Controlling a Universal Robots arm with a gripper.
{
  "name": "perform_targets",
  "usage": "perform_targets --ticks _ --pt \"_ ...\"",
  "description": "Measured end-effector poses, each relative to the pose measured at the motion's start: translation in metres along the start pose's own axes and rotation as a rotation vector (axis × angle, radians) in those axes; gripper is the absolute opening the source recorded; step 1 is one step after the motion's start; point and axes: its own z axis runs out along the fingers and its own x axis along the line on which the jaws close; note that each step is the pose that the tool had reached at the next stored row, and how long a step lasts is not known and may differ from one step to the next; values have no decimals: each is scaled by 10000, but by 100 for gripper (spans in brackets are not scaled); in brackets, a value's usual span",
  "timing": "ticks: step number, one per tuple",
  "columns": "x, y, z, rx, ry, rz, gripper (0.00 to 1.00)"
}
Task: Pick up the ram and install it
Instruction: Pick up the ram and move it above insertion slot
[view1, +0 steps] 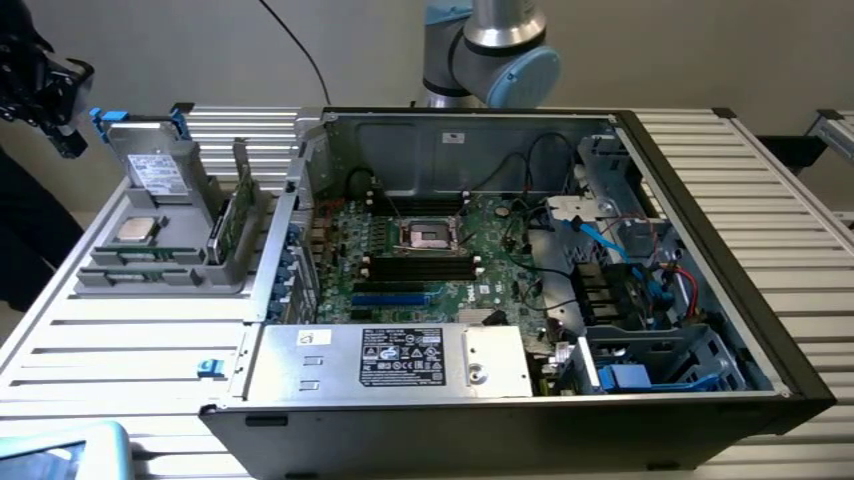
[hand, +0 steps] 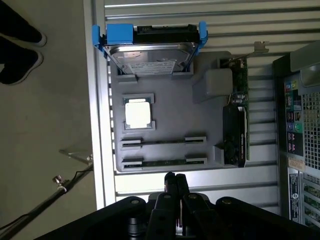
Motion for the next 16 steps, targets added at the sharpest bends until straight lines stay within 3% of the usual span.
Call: perform_targets --ticks 16 --pt "1 0 4 -76 121 -2900 11"
